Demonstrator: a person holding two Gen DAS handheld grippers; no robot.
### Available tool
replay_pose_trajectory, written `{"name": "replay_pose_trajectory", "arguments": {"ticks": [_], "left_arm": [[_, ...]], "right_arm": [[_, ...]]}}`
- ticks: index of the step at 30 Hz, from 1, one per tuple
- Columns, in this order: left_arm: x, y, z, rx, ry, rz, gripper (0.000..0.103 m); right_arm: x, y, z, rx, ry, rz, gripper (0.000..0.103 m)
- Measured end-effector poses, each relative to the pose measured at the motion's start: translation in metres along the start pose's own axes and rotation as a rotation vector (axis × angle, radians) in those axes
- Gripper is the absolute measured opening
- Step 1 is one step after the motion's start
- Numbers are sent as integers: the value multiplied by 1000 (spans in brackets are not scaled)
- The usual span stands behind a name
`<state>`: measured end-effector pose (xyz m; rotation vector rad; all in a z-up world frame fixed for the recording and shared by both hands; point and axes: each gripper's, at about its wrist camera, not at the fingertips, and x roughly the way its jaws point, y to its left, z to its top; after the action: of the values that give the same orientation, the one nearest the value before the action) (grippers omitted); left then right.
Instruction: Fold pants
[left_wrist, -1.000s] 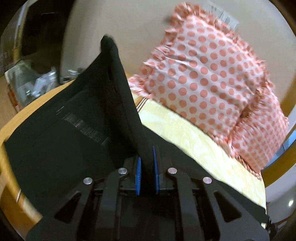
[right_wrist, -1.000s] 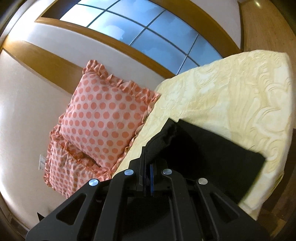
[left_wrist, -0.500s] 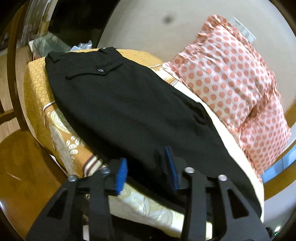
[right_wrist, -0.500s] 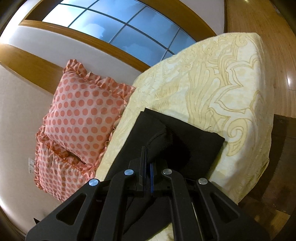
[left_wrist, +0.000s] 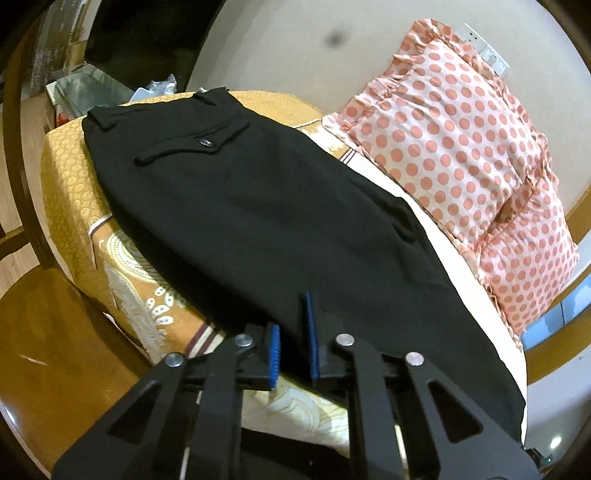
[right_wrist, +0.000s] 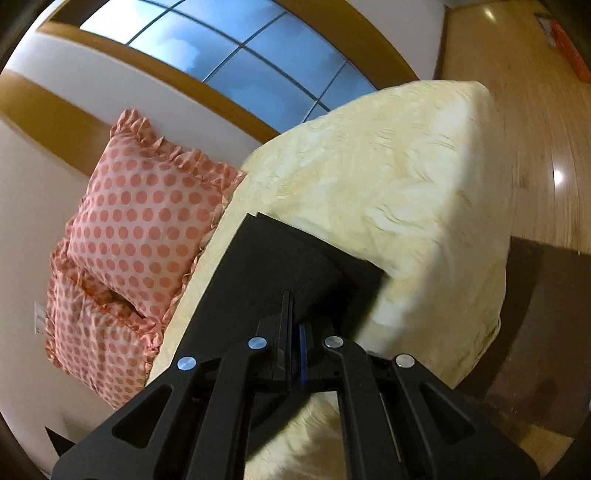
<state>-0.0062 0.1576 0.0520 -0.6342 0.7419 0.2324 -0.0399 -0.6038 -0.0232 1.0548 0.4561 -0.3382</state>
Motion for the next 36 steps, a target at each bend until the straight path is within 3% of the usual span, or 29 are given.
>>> {"name": "replay_pose_trajectory", "arguments": {"ticks": [11,15,16,18,19,20,21,25,29,31,36], "left_arm": [[-6,8,-9,41,20,-7,8],[-10,7,-11,71,2,1,16],[-14,6,-11,82,-14,7,18],[-21,3,-11,105,-52,39,34],[-27,1,-10,124,-90,69,39],[-32,-1,-10,140,-125,94,49],[-39,-5,-10,163,-175,122,56],[-46,-23,-7,247,-238,134,68],[-34,-40,-6,292,-210,84,74],[-23,-48,-7,312,-188,68,75],[0,-59,-9,346,-138,62,77]], "right_arm": [[-10,7,-4,-60,-35,-29,3],[-12,8,-7,-99,-40,-71,5],[-17,9,-5,-106,-58,-82,11],[-28,10,1,-134,-116,-116,23],[-33,10,4,-148,-145,-131,40],[-37,10,7,-160,-173,-145,66],[-40,9,10,-174,-201,-152,71],[-30,9,20,-219,-201,-173,65],[-9,8,14,-236,-149,-182,58],[-10,13,3,-277,-169,-190,57],[-16,26,-31,-320,-138,-111,52]]}}
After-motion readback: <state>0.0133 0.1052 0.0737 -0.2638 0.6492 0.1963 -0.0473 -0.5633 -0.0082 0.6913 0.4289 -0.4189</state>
